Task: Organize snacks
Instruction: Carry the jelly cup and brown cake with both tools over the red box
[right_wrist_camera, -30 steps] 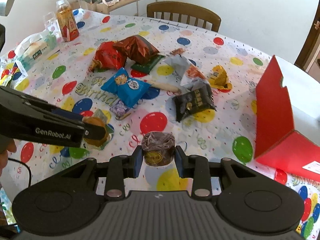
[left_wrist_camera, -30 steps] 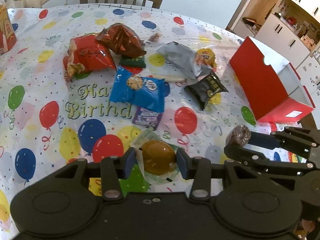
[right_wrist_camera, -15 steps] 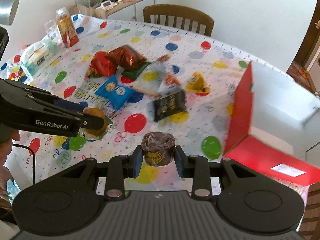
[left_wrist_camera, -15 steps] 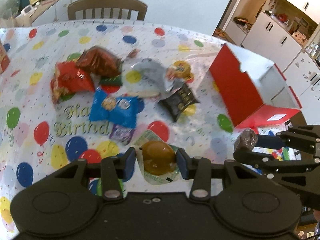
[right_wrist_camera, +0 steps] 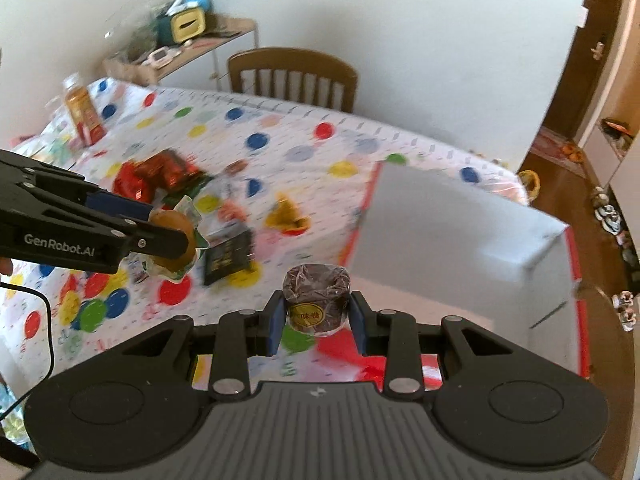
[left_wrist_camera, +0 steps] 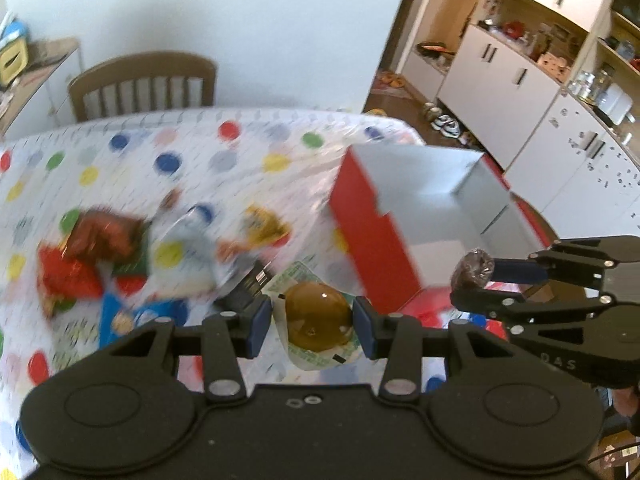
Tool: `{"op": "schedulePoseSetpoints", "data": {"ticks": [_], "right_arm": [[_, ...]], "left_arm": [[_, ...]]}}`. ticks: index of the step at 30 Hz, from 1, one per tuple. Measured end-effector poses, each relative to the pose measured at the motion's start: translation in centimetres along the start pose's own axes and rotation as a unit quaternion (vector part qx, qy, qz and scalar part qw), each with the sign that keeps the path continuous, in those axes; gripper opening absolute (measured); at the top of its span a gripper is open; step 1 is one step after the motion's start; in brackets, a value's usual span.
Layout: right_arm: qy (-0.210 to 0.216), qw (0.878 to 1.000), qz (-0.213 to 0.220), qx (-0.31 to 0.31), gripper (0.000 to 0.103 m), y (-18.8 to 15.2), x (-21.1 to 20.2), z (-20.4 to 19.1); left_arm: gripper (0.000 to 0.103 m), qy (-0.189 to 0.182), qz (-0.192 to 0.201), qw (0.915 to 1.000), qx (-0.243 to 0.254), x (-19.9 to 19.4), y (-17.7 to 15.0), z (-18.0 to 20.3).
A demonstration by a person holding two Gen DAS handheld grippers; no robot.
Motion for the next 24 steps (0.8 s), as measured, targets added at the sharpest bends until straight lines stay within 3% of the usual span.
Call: {"op": "schedulePoseSetpoints", "data": {"ticks": [11,24], "right_arm": [[-0.029,0.999,-0.002,0.033,0.033,-0.5,1.0,9.2],[-0.047,0.996,-0.057,0.05,0.033,-2.5,7.1,16.8]], "left_arm": [[0.043,-0.004,-0.001,0.9991,0.042,3.9,5.2,8.1],[0.043,0.024,-0.052,0.9973,0.046,12.7,8.6,13.1]]}}
Point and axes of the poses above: each gripper's, at about its wrist camera, not at the fingertips, and x roughly the way its jaws point, z to its right, y to its top, the point moved 10 cm from there along x, roughly the way its jaws point, and after that the axes turned 7 degrees about -z, right-handed, at the moved point
